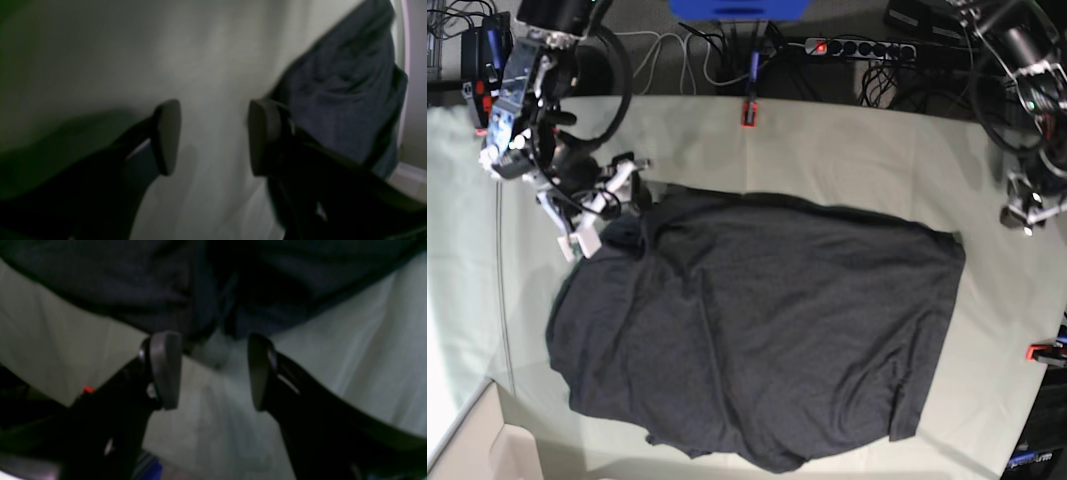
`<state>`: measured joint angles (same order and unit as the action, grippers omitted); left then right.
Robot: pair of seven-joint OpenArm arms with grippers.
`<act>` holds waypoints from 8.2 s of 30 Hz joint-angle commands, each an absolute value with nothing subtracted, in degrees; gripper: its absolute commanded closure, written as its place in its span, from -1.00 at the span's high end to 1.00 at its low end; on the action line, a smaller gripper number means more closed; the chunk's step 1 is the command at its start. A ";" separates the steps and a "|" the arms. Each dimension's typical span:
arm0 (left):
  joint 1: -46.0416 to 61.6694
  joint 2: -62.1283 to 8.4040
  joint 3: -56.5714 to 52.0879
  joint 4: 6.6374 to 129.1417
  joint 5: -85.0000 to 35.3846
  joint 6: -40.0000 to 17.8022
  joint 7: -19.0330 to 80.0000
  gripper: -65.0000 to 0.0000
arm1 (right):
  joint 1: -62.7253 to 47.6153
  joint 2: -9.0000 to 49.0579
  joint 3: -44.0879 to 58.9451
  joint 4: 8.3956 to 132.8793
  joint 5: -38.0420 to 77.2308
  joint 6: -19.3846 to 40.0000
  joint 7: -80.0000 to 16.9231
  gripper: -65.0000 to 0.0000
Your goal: Layout the t-shirt on the table in an organized manner, then fold the t-shirt properly
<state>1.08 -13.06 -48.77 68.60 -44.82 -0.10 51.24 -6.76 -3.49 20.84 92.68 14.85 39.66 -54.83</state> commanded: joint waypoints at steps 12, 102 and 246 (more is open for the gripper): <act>-0.57 -6.90 -38.55 65.45 -45.32 -0.31 44.53 -0.02 | -8.92 -3.21 20.53 93.58 15.87 40.00 -53.58 0.00; -23.78 -2.15 -2.68 45.32 -12.09 0.31 21.32 0.34 | -9.54 -3.21 20.62 93.32 15.60 40.00 -53.67 -0.01; 15.34 -14.55 -45.49 84.62 -35.56 -0.31 37.23 -1.00 | -26.86 1.10 20.97 105.54 15.69 40.00 -48.92 -1.00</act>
